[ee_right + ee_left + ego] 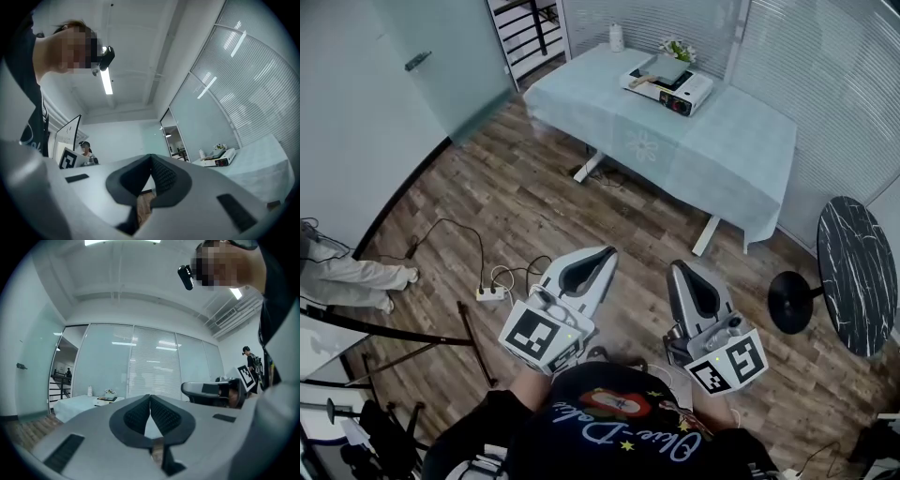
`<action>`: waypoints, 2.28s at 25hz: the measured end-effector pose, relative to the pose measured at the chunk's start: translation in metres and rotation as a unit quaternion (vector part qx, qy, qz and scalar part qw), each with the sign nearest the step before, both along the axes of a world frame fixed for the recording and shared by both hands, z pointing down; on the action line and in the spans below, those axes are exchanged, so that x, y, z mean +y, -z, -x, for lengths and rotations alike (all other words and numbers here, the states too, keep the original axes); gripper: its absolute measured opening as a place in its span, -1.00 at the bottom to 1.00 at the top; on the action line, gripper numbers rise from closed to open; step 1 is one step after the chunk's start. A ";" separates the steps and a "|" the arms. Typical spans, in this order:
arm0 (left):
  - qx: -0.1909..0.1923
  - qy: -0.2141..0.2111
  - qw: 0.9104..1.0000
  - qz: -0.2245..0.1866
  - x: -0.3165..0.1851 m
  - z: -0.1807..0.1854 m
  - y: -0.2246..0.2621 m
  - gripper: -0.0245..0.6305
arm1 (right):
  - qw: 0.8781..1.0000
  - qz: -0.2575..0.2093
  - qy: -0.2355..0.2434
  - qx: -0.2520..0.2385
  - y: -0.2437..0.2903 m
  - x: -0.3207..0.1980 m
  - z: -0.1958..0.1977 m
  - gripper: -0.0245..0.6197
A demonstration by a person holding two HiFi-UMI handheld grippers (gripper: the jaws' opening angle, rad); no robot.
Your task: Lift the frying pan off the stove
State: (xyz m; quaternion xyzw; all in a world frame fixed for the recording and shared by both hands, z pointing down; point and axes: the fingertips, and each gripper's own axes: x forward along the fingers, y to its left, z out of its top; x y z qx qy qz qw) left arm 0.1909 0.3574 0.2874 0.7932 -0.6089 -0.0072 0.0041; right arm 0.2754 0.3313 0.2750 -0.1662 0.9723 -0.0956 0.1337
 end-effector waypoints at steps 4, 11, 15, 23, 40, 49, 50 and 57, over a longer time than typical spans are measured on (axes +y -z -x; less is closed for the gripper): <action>-0.001 0.008 1.000 0.012 -0.002 -0.010 -0.007 -0.91 | 1.000 0.009 0.000 0.003 -0.007 -0.003 -0.012 -0.92; -0.003 0.024 1.000 0.020 0.000 -0.032 -0.014 -0.91 | 1.000 0.013 0.010 0.003 -0.017 -0.001 -0.038 -0.92; -0.011 0.032 0.999 0.023 0.005 -0.044 -0.018 -0.91 | 1.000 0.017 0.020 0.000 -0.023 0.000 -0.048 -0.92; -0.029 0.035 0.999 0.015 0.004 -0.051 -0.011 -0.91 | 0.999 0.009 0.035 -0.004 -0.021 0.002 -0.053 -0.92; -0.010 0.003 1.000 0.006 -0.099 0.006 -0.026 -0.91 | 1.000 0.007 -0.003 0.025 -0.029 -0.092 0.000 -0.92; -0.003 -0.017 1.000 0.016 -0.173 0.058 -0.040 -0.91 | 0.998 0.019 -0.037 0.039 -0.039 -0.166 0.043 -0.92; -0.001 -0.018 1.000 0.016 -0.180 0.065 -0.040 -0.91 | 0.998 0.018 -0.040 0.039 -0.039 -0.173 0.049 -0.92; 0.014 -0.017 0.999 0.032 -0.225 0.122 -0.058 -0.91 | 0.996 0.037 -0.053 0.056 -0.060 -0.231 0.095 -0.92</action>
